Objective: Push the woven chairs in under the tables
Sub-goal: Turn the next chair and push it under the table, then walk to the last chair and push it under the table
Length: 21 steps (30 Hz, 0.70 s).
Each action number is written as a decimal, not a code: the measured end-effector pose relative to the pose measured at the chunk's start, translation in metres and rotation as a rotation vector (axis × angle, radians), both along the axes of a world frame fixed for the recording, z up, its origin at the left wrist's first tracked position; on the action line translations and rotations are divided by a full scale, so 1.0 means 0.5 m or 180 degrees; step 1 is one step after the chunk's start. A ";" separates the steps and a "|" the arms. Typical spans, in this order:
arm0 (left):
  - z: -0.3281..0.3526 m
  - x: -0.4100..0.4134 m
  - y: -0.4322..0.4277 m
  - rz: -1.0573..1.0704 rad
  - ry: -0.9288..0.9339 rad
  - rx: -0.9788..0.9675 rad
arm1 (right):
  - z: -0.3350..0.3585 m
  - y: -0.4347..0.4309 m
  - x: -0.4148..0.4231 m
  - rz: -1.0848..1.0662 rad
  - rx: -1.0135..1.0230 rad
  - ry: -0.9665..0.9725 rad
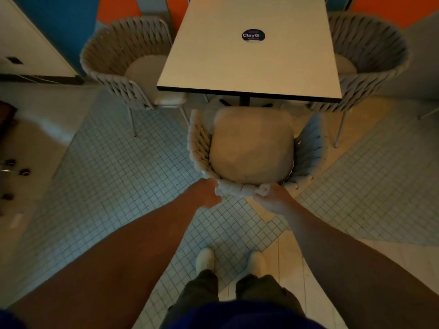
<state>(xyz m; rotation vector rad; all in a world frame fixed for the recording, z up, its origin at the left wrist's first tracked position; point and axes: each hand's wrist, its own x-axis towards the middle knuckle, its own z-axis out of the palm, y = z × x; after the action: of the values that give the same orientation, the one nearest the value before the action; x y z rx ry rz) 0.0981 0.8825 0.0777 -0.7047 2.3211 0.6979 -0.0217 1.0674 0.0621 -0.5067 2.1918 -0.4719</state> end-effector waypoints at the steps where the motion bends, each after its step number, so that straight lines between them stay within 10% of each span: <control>1: 0.012 0.009 -0.003 -0.0027 0.0054 -0.0020 | 0.009 -0.006 0.002 0.0077 0.0046 -0.0018; 21: -0.013 0.274 -0.182 0.1176 0.0179 -0.0068 | 0.040 -0.319 0.131 0.1684 0.0167 0.0139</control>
<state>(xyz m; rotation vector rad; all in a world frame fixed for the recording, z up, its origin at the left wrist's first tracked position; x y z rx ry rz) 0.2352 0.7914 0.0711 -1.1545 2.2735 0.8635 0.0440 0.9078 0.0821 -1.0354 1.9970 -0.1169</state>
